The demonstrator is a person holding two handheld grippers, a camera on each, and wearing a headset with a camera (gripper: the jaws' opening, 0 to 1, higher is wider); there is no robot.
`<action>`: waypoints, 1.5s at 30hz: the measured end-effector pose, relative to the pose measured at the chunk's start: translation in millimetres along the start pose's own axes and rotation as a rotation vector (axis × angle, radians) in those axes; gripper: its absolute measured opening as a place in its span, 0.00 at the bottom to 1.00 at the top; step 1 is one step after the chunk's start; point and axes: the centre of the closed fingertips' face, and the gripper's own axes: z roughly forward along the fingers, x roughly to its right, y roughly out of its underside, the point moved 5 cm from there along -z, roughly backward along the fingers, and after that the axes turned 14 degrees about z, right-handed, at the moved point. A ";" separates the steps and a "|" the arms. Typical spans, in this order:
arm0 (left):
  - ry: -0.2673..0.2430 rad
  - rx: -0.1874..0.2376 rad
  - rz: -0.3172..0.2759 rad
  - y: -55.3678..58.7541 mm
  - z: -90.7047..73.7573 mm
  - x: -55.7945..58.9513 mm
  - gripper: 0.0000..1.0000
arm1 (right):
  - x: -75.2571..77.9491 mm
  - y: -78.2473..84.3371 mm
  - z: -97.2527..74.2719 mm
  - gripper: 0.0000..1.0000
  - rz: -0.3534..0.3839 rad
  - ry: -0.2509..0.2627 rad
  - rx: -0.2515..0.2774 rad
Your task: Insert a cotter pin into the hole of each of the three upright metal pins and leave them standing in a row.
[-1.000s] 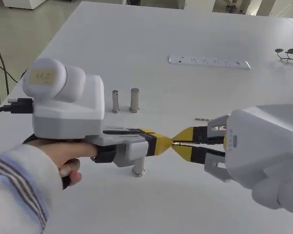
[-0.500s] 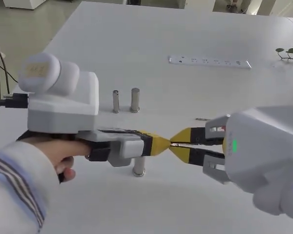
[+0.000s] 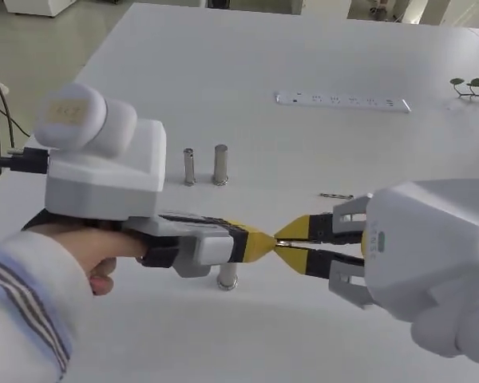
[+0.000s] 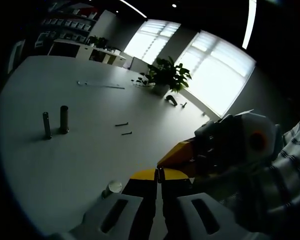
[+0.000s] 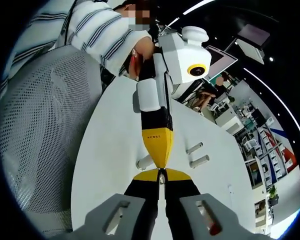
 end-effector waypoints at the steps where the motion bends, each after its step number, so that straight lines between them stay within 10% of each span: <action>1: -0.001 -0.001 0.002 0.5 -0.2 0.2 0.00 | -0.4 0.1 0.4 0.00 0.001 -0.002 0.001; 16: -0.069 0.024 0.137 -1.3 -13.1 -0.4 0.00 | 12.9 8.6 -2.8 0.14 0.113 -0.007 0.026; 29: -0.032 0.072 0.373 -10.6 -16.5 5.8 0.00 | 11.0 12.8 -1.3 0.25 0.492 -0.232 0.067; 32: -0.018 0.092 0.519 -14.8 -16.5 7.6 0.00 | 4.6 15.0 -1.7 0.26 0.574 -0.305 0.043; 45: 0.041 0.078 0.639 -12.2 -14.1 15.7 0.00 | 2.3 11.9 -3.0 0.19 0.676 -0.327 0.087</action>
